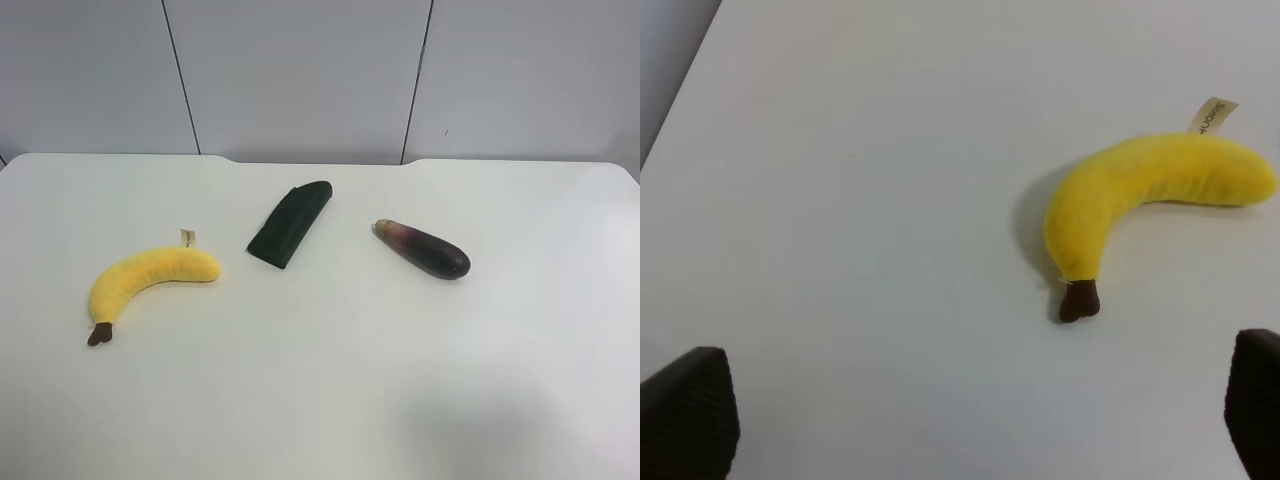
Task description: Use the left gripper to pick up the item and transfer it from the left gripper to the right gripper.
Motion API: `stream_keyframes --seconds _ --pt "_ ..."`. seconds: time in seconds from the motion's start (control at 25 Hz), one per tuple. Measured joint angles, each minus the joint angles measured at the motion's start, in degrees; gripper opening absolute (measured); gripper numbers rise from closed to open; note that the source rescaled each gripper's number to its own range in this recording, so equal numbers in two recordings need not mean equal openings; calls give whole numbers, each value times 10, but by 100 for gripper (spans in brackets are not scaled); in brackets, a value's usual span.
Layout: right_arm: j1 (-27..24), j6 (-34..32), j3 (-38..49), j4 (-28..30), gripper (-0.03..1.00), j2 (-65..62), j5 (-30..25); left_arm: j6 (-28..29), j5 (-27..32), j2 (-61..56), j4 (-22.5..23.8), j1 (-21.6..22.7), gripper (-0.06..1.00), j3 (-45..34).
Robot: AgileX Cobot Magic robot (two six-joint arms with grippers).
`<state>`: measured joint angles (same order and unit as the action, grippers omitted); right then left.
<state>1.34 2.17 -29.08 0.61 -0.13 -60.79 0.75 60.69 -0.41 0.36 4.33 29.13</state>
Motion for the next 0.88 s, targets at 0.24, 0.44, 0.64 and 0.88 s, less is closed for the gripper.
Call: stream_keyframes --seconds 0.24,0.44,0.64,0.88 --pt "0 0 0 0 95 0 0 0 0 0 0 0 100 0" --pt "0 0 0 0 95 0 0 0 0 0 -4 0 100 0" --pt "0 0 0 0 95 0 0 -12 29 64 -32 0 100 31" --pt "0 0 0 0 95 0 0 -67 69 273 -59 -12 100 124"
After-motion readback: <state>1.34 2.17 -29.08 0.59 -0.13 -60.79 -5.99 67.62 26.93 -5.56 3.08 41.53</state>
